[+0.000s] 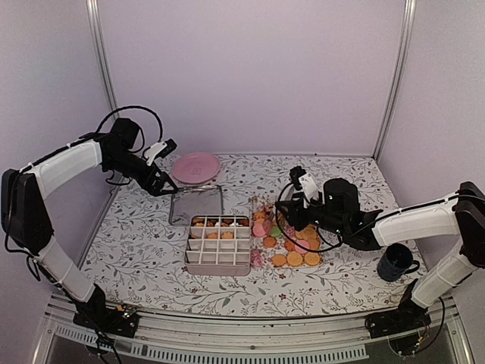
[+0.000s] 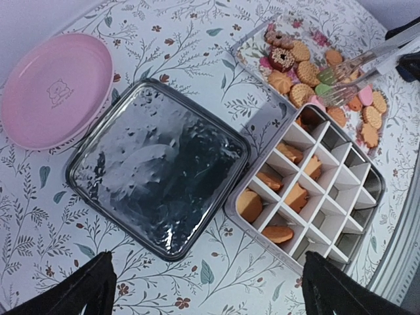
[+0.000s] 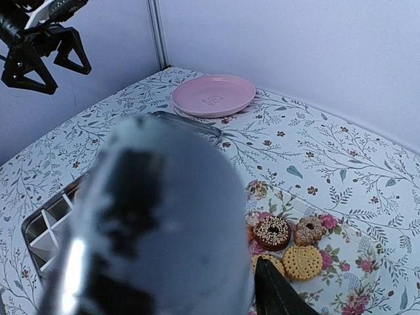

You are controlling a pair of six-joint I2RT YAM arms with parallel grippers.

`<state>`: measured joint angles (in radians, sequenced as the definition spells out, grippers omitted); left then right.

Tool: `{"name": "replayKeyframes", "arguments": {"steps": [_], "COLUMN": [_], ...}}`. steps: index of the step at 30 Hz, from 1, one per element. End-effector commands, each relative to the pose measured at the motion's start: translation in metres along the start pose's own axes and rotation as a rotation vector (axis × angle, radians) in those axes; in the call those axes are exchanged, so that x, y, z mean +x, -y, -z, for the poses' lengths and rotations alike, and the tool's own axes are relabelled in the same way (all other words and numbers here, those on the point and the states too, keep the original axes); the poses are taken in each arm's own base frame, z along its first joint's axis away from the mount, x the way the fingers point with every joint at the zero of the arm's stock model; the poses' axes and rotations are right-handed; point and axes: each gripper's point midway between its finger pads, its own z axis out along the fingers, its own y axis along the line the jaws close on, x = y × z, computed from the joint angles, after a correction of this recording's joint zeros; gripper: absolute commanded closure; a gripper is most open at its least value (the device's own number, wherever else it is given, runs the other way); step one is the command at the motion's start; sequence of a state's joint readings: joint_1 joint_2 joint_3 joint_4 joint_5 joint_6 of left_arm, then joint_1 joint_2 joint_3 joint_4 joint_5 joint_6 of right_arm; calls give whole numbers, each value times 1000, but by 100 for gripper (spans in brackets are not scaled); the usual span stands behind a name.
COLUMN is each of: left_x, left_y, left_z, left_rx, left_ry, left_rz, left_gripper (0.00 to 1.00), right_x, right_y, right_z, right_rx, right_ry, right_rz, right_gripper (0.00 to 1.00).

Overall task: Pack the cookies
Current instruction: Pick up the fake cookies from the plate.

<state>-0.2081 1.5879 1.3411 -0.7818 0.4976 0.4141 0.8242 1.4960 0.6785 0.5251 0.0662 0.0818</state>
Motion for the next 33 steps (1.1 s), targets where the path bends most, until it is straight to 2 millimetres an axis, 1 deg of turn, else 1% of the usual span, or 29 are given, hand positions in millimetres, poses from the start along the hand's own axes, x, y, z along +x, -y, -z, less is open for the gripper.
{"name": "replayKeyframes", "arguments": {"steps": [1, 5, 7, 11, 15, 18, 30, 33], "left_x": [-7, -7, -7, -9, -8, -8, -8, -8], "left_y": [-2, -2, -3, -2, -2, -2, -2, -2], "left_z": [6, 6, 5, 4, 3, 3, 4, 4], "left_rx": [3, 2, 4, 12, 17, 15, 13, 12], "left_ry": [17, 16, 13, 17, 16, 16, 16, 16], "left_rz": [9, 5, 8, 12, 14, 16, 13, 12], "left_gripper": [1, 1, 1, 1, 1, 1, 1, 1], "right_x": [2, -4, -7, -9, 0, 5, 12, 8], "right_y": [3, 6, 8, 1, -5, -5, -4, -4], "right_z": [-7, 0, 5, 12, 14, 14, 8, 10], "right_rx": [23, 84, 123, 126, 112, 113, 112, 111], "right_ry": [-19, -19, -23, -24, -39, -40, -55, -48], "right_rz": [1, 65, 127, 164, 135, 83, 47, 40], "right_gripper": [61, 63, 63, 58, 56, 57, 58, 63]}}
